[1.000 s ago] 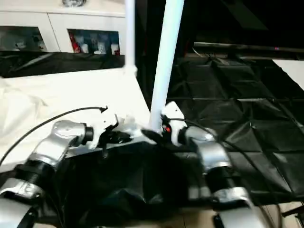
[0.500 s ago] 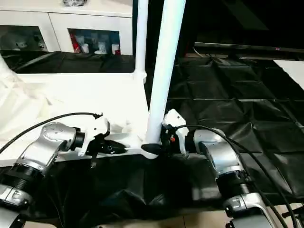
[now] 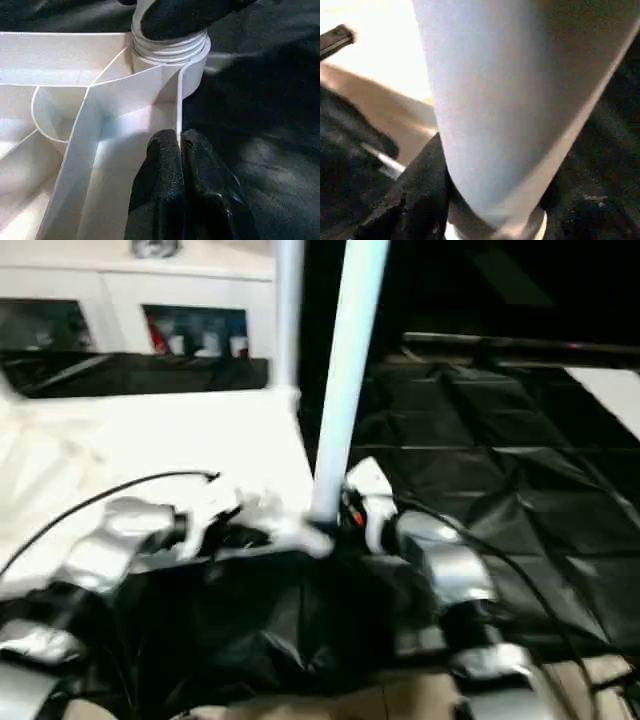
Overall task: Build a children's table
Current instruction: Rotate leg to tighten
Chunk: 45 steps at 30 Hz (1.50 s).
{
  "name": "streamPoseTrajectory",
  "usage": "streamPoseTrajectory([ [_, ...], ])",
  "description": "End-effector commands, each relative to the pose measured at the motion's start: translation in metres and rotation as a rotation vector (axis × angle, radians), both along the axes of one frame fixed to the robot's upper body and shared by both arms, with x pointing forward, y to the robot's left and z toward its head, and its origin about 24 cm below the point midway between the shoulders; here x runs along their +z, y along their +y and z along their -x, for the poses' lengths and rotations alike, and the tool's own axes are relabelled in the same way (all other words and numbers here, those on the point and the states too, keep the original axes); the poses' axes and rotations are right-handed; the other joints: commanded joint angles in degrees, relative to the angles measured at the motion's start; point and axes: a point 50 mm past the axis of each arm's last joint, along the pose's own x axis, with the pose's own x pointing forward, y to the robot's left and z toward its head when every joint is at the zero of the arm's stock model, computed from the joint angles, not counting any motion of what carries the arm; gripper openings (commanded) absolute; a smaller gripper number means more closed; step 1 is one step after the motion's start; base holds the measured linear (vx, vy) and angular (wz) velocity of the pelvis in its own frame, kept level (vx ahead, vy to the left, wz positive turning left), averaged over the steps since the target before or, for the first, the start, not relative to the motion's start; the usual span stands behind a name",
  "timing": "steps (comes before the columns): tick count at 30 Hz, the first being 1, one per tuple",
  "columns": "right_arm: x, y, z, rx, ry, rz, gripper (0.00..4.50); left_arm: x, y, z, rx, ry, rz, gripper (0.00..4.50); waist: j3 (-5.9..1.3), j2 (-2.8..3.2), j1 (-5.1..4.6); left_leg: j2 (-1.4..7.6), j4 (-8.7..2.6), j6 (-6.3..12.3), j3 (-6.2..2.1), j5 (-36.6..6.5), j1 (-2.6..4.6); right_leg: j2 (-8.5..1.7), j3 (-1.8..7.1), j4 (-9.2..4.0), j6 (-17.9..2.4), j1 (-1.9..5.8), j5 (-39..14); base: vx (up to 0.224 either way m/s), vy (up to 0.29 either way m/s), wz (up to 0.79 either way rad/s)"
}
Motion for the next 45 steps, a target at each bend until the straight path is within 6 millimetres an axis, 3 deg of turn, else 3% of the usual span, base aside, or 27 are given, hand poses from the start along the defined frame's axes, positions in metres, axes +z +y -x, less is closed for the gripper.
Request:
streamPoseTrajectory([
  [1, -0.02, 0.028, 0.004, -0.053, 0.109, -0.005, 2.29, 0.014, -0.036, -0.009, 0.02, -0.069, 0.052, 0.0, -2.62, 0.18, -0.23, 0.76, -4.15, -2.02, -1.08, -22.17, 1.04, -2.37, 1.22, -5.65, -6.01, 1.04, -29.95, 0.0, 0.0, 0.0],
  [4, -0.018, 0.043, 0.004, -0.032, 0.099, -0.04, 2.29, 0.015, -0.046, -0.011, 0.027, -0.078, 0.069, 0.0, -2.69, 0.28, -0.21, 0.85, -4.09, -1.43, -0.91, -21.81, 0.97, -2.23, 1.38, -5.59, -6.75, 0.98, -26.22, 0.0, 0.0, 0.0],
  [6, -0.015, 0.051, 0.005, 0.006, 0.079, -0.046, 2.29, 0.016, -0.049, -0.01, 0.009, -0.079, 0.079, 0.0, -2.78, 0.29, -0.18, 0.85, -4.18, -0.78, -0.88, -20.9, 0.58, -2.16, 1.42, -5.31, -7.2, 1.32, -24.01, 0.0, 0.0, 0.0],
  [11, -0.012, 0.057, 0.006, 0.052, 0.068, -0.075, 2.88, 0.014, -0.049, -0.008, -0.02, -0.073, 0.076, 0.0, -2.84, 0.28, -0.12, 0.89, -4.11, -0.06, -0.71, -19.45, 0.46, -2.16, 1.48, -5.0, -8.37, 1.54, -21.38, 0.0, 0.0, 0.0],
  [18, -0.009, 0.044, 0.012, 0.193, 0.073, -0.08, 3.52, 0.011, -0.036, -0.003, -0.061, -0.056, 0.073, 0.0, -2.88, 0.13, 0.11, 1.03, -4.13, 0.77, -0.66, -18.32, 0.33, -2.19, 1.49, -4.81, -8.92, 1.84, -19.38, 0.0, 0.0, 0.0],
  [29, -0.003, 0.007, 0.027, 0.459, 0.122, -0.045, 3.52, 0.011, -0.014, 0.009, -0.221, -0.009, 0.076, 0.0, -2.91, 0.27, 0.84, 1.34, -4.03, 1.68, -0.45, -16.5, 0.44, -2.17, 1.53, -4.22, -11.24, 2.08, -14.99, 0.0, 0.0, 0.0],
  [31, -0.003, 0.002, 0.029, 0.489, 0.136, -0.042, 3.19, 0.011, -0.011, 0.011, -0.24, 0.006, 0.078, 0.0, -2.91, 0.29, 0.97, 1.42, -4.09, 1.59, -0.47, -16.01, 0.36, -2.27, 1.51, -4.05, -11.49, 2.16, -14.23, 0.0, 0.0, 0.0],
  [33, -0.003, -0.001, 0.032, 0.519, 0.146, -0.04, 3.19, 0.012, -0.008, 0.014, -0.264, 0.017, 0.078, 0.0, -2.91, 0.35, 1.13, 1.43, -4.04, 1.53, -0.38, -15.87, 0.41, -2.21, 1.48, -3.96, -11.84, 2.17, -14.04, 0.0, 0.0, 0.0],
  [36, -0.006, -0.006, 0.036, 0.544, 0.168, -0.011, 2.79, 0.011, -0.003, 0.017, -0.279, 0.036, 0.074, 0.0, -2.86, 0.26, 1.3, 1.46, -4.07, 1.29, -0.34, -15.81, 0.41, -2.23, 1.5, -3.93, -11.78, 2.17, -14.27, 0.0, 0.0, 0.0],
  [45, -0.01, -0.011, 0.044, 0.596, 0.204, 0.01, 2.21, 0.008, 0.007, 0.024, -0.314, 0.077, 0.057, 0.0, -2.87, 0.27, 1.81, 1.48, -4.04, 1.08, -0.24, -15.6, 0.57, -2.22, 1.57, -3.84, -11.75, 2.07, -14.0, 0.0, 0.0, 0.0],
])
